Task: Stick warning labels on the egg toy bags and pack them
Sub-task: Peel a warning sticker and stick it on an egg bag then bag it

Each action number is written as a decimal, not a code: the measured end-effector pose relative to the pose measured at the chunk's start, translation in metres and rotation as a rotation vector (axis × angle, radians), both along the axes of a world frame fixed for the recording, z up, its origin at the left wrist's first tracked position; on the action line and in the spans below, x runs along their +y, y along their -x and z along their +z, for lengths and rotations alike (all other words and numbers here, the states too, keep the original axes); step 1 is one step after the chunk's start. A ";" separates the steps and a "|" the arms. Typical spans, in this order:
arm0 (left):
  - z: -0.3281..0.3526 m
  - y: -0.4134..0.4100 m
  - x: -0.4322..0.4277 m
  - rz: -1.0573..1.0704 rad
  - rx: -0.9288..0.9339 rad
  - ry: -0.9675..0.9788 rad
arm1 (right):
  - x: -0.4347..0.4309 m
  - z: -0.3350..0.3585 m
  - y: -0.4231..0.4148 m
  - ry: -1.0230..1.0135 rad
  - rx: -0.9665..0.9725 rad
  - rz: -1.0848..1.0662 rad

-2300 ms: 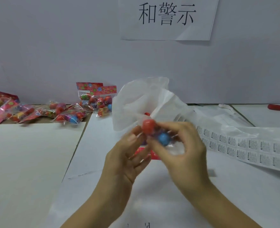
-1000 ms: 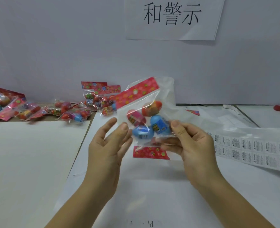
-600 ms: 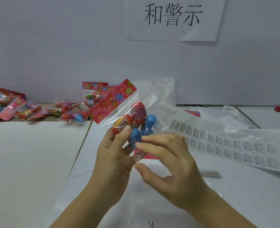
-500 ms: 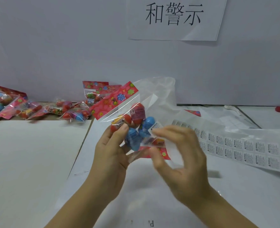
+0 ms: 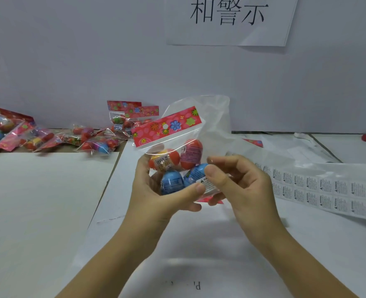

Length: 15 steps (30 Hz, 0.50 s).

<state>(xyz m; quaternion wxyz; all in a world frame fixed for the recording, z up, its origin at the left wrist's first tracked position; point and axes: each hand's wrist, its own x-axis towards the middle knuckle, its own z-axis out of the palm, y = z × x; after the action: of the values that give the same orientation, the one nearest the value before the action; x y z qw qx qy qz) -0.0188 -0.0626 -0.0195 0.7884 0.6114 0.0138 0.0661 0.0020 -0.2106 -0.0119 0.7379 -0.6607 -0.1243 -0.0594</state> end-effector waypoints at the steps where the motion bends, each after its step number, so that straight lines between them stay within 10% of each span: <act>1: 0.000 0.000 0.001 0.000 0.009 0.017 | 0.000 0.000 -0.001 -0.002 -0.006 -0.003; 15: 0.002 -0.004 0.004 0.082 0.024 0.115 | -0.004 0.000 -0.003 0.188 0.077 0.228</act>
<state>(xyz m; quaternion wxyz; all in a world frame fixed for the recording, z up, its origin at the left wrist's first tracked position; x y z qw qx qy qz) -0.0152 -0.0588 -0.0178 0.8185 0.5650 0.0521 0.0899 0.0051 -0.2148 -0.0114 0.6788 -0.7105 -0.1750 0.0623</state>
